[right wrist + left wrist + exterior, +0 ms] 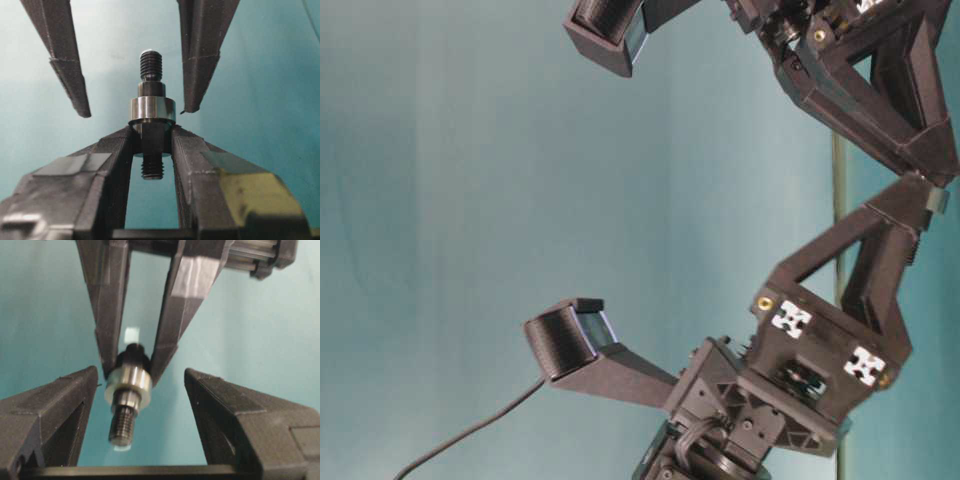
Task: Insert the washer onto the shaft with both hands.
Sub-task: 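Open the left gripper and pull it back from the shaft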
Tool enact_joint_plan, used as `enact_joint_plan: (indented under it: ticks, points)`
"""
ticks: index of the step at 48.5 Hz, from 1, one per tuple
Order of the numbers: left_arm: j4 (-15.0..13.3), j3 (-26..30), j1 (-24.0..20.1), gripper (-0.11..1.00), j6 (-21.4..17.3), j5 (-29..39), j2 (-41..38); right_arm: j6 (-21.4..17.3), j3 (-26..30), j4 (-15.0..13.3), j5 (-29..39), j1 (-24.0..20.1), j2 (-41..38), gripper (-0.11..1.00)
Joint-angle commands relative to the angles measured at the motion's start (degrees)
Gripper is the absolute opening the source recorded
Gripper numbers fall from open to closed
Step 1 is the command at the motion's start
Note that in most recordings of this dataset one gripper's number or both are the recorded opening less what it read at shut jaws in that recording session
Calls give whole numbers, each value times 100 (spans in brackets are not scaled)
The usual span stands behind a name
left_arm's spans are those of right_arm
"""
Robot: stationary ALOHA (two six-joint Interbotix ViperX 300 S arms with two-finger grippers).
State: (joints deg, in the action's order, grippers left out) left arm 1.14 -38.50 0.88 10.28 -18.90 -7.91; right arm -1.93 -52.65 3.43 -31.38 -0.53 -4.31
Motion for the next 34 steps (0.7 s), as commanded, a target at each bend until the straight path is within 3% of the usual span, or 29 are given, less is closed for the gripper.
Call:
enact_joint_plan:
  ticks: [1,14,34]
  points:
    - [9,44,9,78,-44,193,158,-35,70,9,-26,-18,62,0]
    - [18,-70,-9,78,-290,554,466,-44,70,9,-26,-18,62,0]
    - [9,-615,-35,78,-264,642,1116,-44,62,9,-18,-18,62,0]
